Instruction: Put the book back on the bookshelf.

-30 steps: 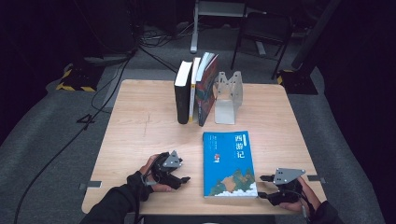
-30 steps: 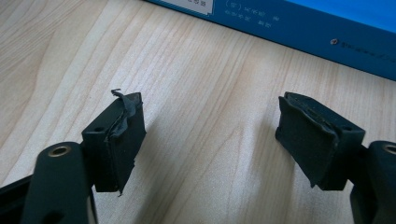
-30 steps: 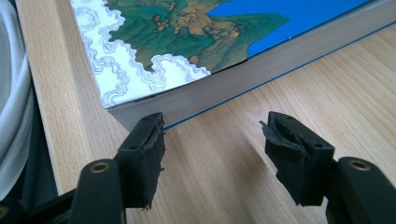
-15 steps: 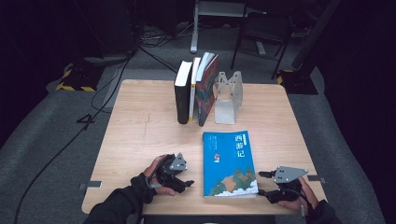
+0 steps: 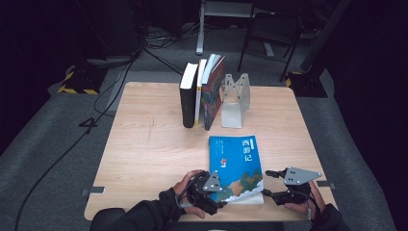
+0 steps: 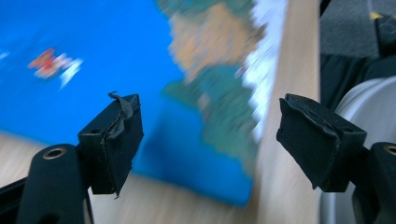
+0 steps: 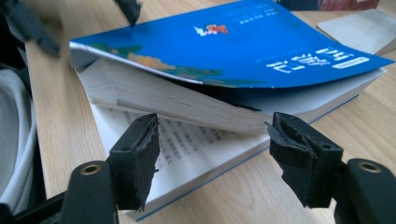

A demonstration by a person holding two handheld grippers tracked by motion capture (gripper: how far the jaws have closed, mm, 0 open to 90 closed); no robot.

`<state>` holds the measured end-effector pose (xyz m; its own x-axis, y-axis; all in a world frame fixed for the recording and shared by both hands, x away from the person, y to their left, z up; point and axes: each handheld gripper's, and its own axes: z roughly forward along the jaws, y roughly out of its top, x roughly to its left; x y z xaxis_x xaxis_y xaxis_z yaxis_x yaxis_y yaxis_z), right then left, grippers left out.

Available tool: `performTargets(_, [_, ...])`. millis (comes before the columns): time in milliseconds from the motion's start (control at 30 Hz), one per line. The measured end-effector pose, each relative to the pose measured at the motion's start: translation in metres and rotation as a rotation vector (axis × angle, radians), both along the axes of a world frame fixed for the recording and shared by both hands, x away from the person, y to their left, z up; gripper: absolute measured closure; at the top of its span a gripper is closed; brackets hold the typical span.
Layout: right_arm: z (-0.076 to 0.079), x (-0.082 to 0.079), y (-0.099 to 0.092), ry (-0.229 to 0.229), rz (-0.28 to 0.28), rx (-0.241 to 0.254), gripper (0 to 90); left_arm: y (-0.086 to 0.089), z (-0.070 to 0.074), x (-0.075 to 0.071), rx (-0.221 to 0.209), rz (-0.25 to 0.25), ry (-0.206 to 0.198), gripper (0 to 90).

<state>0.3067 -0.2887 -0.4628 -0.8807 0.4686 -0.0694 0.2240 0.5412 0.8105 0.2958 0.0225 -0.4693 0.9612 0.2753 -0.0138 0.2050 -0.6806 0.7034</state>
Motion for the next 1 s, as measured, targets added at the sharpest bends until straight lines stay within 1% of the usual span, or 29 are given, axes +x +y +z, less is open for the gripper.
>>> performTargets(33, [0.001,0.000,0.001,-0.004,-0.002,0.007,33.3,0.000,0.000,0.000,0.000,0.000,0.000,23.3])
performTargets(100, [0.002,0.000,0.001,-0.005,-0.001,0.011,33.3,-0.012,-0.001,-0.002,0.007,-0.003,0.005,23.7])
performTargets(133, [0.003,0.000,0.002,-0.011,0.002,0.024,33.4,-0.016,-0.002,-0.003,0.006,-0.003,-0.001,22.9])
performTargets(167, [0.005,0.001,0.003,-0.015,-0.001,0.027,33.3,-0.019,-0.002,-0.003,0.008,-0.002,-0.009,22.9])
performTargets(200, [0.005,0.001,0.004,-0.018,0.000,0.028,33.5,-0.023,-0.001,-0.003,0.004,0.004,-0.009,23.3])
performTargets(233, [0.006,0.001,0.005,-0.022,0.001,0.032,33.5,-0.027,-0.002,-0.002,-0.005,0.015,-0.009,23.3])
performTargets(267, [0.007,0.002,0.006,-0.028,0.005,0.031,32.8,-0.030,-0.002,-0.002,0.002,0.029,-0.017,23.5])
performTargets(300, [0.007,0.003,0.006,-0.031,0.003,0.028,32.4,-0.030,-0.002,-0.002,0.002,0.029,-0.017,23.7])
performTargets(333, [0.008,0.003,0.007,-0.031,0.005,0.029,32.3,-0.036,-0.002,-0.001,-0.006,0.045,-0.022,23.5])
performTargets(367, [0.008,0.003,0.007,-0.031,0.005,0.029,32.3,-0.036,-0.002,-0.001,-0.006,0.045,-0.022,23.3])
performTargets(400, [0.009,0.003,0.008,-0.036,0.005,0.028,32.3,-0.039,-0.002,-0.001,-0.003,0.063,-0.025,23.3])
performTargets(467, [0.010,0.003,0.009,-0.048,0.006,0.024,32.3,-0.045,-0.003,-0.002,-0.021,0.082,-0.024,22.9])
performTargets(500, [0.011,0.003,0.010,-0.054,0.007,0.022,32.4,-0.049,-0.004,-0.003,-0.023,0.101,-0.030,23.1])
performTargets(533, [0.011,0.003,0.011,-0.058,0.005,0.024,32.4,-0.051,-0.004,-0.003,-0.023,0.110,-0.037,24.0])
performTargets(567, [0.012,0.003,0.012,-0.060,0.007,0.025,32.6,-0.054,-0.004,-0.003,-0.024,0.128,-0.037,24.5])
performTargets(600, [0.012,0.003,0.013,-0.062,0.008,0.023,32.6,-0.057,-0.004,-0.003,-0.032,0.141,-0.049,25.6])
performTargets(633, [0.013,0.003,0.014,-0.067,0.007,0.023,32.6,-0.058,-0.004,-0.004,-0.029,0.156,-0.053,27.9])
performTargets(667, [0.013,0.002,0.014,-0.068,0.006,0.025,32.6,-0.061,-0.005,-0.003,-0.023,0.169,-0.066,29.5])
performTargets(700, [0.013,0.003,0.014,-0.070,0.008,0.021,32.6,-0.062,-0.005,-0.003,-0.021,0.185,-0.076,33.1])
performTargets(733, [0.013,0.003,0.015,-0.071,0.008,0.019,32.6,-0.062,-0.005,-0.002,-0.028,0.187,-0.075,36.0])
performTargets(767, [0.013,0.003,0.015,-0.071,0.007,0.020,32.6,-0.063,-0.004,-0.002,-0.029,0.195,-0.074,36.7])
performTargets(800, [0.013,0.003,0.015,-0.071,0.006,0.019,32.6,-0.063,-0.004,-0.002,-0.026,0.187,-0.079,37.9])
performTargets(833, [0.013,0.003,0.015,-0.073,0.005,0.017,32.6,-0.062,-0.003,-0.003,-0.032,0.174,-0.085,39.9])
performTargets(900, [0.012,0.003,0.014,-0.074,-0.004,0.015,32.6,-0.061,0.000,-0.006,-0.037,0.152,-0.107,51.3])
performTargets(967, [0.012,0.004,0.013,-0.073,-0.015,0.024,32.8,-0.058,0.003,-0.006,-0.048,0.131,-0.131,59.6])
performTargets(1000, [0.012,0.004,0.013,-0.073,-0.021,0.027,32.9,-0.057,0.005,-0.006,-0.049,0.124,-0.133,63.4])
